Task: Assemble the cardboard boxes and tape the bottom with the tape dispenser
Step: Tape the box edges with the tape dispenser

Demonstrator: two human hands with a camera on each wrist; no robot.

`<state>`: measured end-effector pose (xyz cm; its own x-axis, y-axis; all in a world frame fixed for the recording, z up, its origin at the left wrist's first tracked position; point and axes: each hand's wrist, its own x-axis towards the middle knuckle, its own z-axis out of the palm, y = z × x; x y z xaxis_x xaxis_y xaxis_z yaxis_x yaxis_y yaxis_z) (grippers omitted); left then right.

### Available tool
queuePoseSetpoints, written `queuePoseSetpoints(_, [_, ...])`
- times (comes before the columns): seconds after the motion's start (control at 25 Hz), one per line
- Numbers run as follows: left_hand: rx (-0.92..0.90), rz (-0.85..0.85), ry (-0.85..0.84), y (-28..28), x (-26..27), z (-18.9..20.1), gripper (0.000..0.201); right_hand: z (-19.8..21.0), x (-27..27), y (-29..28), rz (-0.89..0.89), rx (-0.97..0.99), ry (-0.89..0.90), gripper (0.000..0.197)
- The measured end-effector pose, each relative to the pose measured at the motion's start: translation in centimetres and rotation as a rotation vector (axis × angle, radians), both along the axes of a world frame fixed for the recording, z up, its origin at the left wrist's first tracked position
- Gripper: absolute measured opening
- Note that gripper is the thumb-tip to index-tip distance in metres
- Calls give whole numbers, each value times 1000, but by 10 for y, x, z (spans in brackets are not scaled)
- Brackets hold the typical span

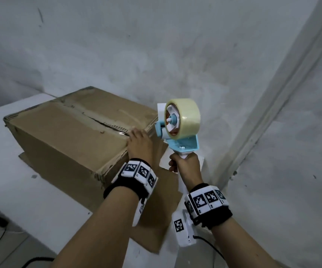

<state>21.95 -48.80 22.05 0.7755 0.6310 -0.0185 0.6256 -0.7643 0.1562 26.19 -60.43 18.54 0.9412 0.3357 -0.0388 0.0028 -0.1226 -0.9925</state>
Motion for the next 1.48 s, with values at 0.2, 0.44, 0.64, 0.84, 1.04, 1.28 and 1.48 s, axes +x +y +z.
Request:
queuePoseSetpoints(0.2, [-46, 59, 13, 9, 15, -13, 44, 2, 25, 4, 1, 0, -50, 26])
queuePoseSetpoints(0.44, [18, -20, -52, 9, 29, -8, 52, -1, 40, 16, -5, 31, -12, 28])
queuePoseSetpoints(0.64, [86, -84, -45, 16, 43, -10, 52, -10, 68, 26, -61, 47, 11, 28])
queuePoseSetpoints(0.84, [103, 24, -53, 5, 63, -6, 51, -4, 101, 36, -34, 76, 12, 30])
queuePoseSetpoints(1.04, [61, -8, -30, 11, 108, -1, 53, -1, 131, 26, -8, 102, -23, 24])
queuePoseSetpoints(1.28, [72, -62, -96, 35, 145, -1, 46, -1, 150, 10, 30, 163, -3, 23])
queuePoseSetpoints(1.48, [86, -129, -157, 48, 155, -8, 34, -11, 153, 9, 39, 206, 42, 22])
